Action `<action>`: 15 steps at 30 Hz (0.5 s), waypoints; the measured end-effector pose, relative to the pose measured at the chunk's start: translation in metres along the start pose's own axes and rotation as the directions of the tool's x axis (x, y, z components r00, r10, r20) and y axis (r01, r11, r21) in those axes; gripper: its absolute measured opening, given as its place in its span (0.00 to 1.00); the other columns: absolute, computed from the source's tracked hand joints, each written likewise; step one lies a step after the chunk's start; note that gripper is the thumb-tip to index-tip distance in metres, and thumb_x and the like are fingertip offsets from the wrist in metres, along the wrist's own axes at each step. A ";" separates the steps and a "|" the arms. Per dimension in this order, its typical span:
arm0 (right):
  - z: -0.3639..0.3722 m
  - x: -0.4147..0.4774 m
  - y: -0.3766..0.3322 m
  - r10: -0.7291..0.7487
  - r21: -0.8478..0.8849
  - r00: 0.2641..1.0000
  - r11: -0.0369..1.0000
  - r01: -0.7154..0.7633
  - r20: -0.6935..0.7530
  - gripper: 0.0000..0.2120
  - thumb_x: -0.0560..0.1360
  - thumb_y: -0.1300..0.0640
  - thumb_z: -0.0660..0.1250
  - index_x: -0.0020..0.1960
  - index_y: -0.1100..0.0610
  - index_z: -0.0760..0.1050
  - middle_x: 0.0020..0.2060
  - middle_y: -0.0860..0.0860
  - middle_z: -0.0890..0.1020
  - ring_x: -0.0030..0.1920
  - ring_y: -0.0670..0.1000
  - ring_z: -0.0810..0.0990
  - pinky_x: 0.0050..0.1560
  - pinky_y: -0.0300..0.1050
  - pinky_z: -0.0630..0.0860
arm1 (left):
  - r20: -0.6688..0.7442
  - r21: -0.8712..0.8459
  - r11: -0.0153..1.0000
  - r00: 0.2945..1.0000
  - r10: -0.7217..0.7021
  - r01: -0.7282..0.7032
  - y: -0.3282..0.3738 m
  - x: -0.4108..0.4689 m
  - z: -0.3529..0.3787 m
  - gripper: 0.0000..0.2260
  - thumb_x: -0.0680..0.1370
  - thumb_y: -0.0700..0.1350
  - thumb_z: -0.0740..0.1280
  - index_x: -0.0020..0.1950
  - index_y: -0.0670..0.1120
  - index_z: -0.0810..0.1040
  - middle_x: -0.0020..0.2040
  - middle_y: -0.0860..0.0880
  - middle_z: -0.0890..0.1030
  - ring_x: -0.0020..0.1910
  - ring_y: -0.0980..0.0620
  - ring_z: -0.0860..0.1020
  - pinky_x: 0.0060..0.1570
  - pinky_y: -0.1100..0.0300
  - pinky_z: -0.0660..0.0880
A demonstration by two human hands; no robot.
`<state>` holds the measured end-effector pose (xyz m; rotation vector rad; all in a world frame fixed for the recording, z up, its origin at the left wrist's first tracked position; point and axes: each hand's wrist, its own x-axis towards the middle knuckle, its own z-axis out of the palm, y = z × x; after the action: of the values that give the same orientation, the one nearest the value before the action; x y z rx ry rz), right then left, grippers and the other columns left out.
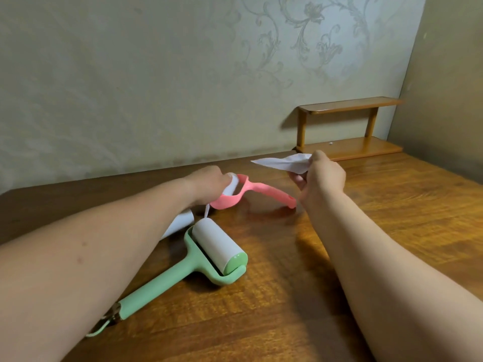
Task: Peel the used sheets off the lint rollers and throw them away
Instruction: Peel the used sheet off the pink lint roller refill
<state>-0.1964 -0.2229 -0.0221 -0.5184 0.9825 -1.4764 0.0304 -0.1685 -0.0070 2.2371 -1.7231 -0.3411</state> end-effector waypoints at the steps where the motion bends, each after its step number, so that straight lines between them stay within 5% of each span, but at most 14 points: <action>1: -0.001 0.001 0.000 -0.044 -0.071 0.999 0.996 0.045 0.012 0.01 0.82 0.59 0.68 0.51 0.55 0.78 0.54 0.58 0.84 0.51 0.58 0.87 0.48 0.51 0.90 | -0.017 0.046 0.998 0.999 0.032 -0.031 0.000 -0.003 0.000 0.19 0.88 0.58 0.58 0.48 0.46 0.76 0.40 0.47 0.77 0.36 0.48 0.72 0.36 0.53 0.64; 4: 0.005 -0.006 0.004 -0.130 -0.213 0.983 0.964 0.156 0.132 0.02 0.82 0.58 0.67 0.51 0.55 0.79 0.52 0.57 0.82 0.55 0.59 0.84 0.50 0.52 0.90 | -0.046 0.217 0.974 0.996 0.081 -0.069 0.004 -0.010 -0.002 0.24 0.85 0.69 0.58 0.63 0.51 0.79 0.53 0.46 0.85 0.46 0.46 0.83 0.43 0.53 0.73; 8: 0.016 -0.020 0.013 -0.155 -0.270 0.939 0.932 0.242 0.307 0.02 0.80 0.60 0.68 0.49 0.56 0.79 0.49 0.59 0.84 0.53 0.60 0.86 0.53 0.58 0.90 | -0.121 0.431 0.902 0.991 0.053 0.004 0.003 -0.013 -0.004 0.26 0.85 0.69 0.55 0.78 0.57 0.71 0.71 0.41 0.75 0.68 0.36 0.77 0.60 0.47 0.72; 11: 0.017 -0.020 0.019 -0.100 -0.347 0.938 0.911 0.220 0.331 0.06 0.81 0.56 0.70 0.54 0.59 0.80 0.55 0.65 0.86 0.58 0.66 0.87 0.60 0.67 0.86 | -0.230 0.249 0.967 0.973 0.004 0.054 -0.004 -0.018 -0.005 0.32 0.82 0.74 0.56 0.68 0.46 0.66 0.62 0.39 0.79 0.64 0.35 0.80 0.53 0.47 0.71; 15: 0.018 -0.022 0.029 -0.021 -0.407 0.925 0.894 0.188 0.381 0.02 0.84 0.54 0.70 0.54 0.52 0.79 0.52 0.55 0.84 0.54 0.59 0.87 0.55 0.60 0.89 | -0.141 0.238 0.971 0.989 0.050 -0.016 -0.010 -0.020 -0.018 0.21 0.86 0.62 0.62 0.61 0.43 0.76 0.56 0.43 0.83 0.52 0.39 0.80 0.45 0.49 0.71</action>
<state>-0.1613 -0.2041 -0.0311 -1.1524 0.9939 -1.1860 0.0405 -0.1451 0.0057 2.3247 -1.8012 0.0394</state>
